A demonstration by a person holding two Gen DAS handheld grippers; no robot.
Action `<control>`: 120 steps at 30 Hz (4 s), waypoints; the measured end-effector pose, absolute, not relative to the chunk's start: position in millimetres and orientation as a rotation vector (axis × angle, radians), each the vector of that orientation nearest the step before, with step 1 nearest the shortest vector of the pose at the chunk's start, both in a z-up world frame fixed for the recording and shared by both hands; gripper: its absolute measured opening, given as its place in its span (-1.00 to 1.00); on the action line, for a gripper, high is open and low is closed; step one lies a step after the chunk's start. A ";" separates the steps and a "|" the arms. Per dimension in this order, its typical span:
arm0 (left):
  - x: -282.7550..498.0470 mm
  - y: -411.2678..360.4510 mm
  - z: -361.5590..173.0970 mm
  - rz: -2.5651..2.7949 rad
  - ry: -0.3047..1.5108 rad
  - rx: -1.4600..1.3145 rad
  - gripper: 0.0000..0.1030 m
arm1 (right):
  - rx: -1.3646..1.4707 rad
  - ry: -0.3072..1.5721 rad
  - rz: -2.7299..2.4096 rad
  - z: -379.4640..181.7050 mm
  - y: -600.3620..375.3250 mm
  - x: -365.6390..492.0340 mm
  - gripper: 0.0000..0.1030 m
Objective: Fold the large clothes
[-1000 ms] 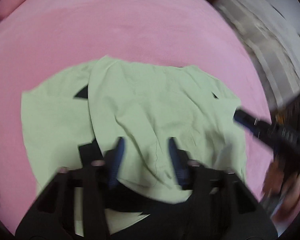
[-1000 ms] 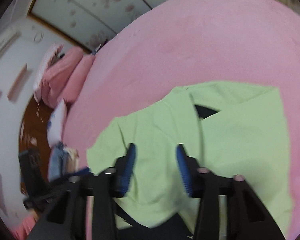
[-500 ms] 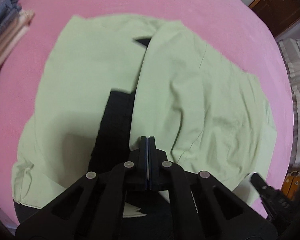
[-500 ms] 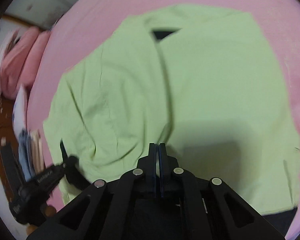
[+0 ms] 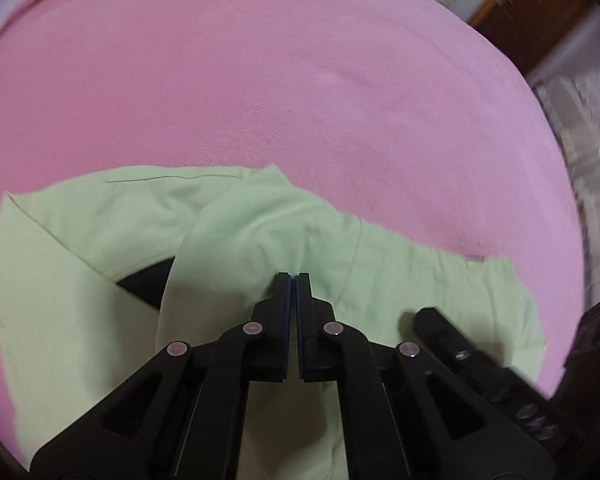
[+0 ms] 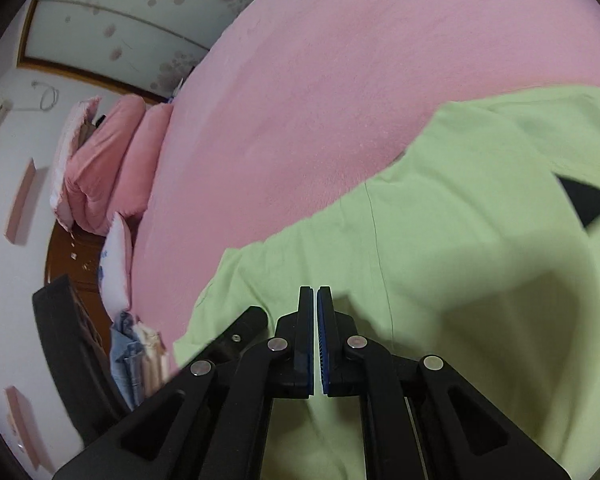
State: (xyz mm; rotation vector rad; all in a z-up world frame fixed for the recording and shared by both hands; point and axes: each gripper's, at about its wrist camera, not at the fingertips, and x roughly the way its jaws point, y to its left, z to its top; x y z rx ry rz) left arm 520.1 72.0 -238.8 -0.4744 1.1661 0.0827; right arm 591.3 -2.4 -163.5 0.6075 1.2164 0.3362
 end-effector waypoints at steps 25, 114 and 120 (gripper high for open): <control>483.2 87.8 -225.3 0.072 1.105 -0.470 -0.98 | 0.138 1.049 0.021 -182.0 -39.2 586.7 -0.78; -66.1 276.3 -308.5 0.102 1.277 -0.785 0.28 | 0.654 1.358 0.025 -150.2 -367.6 -96.3 0.13; -58.1 257.3 -307.4 0.054 1.280 -0.865 -0.17 | 0.791 1.337 0.049 -140.9 -388.3 -108.7 -0.51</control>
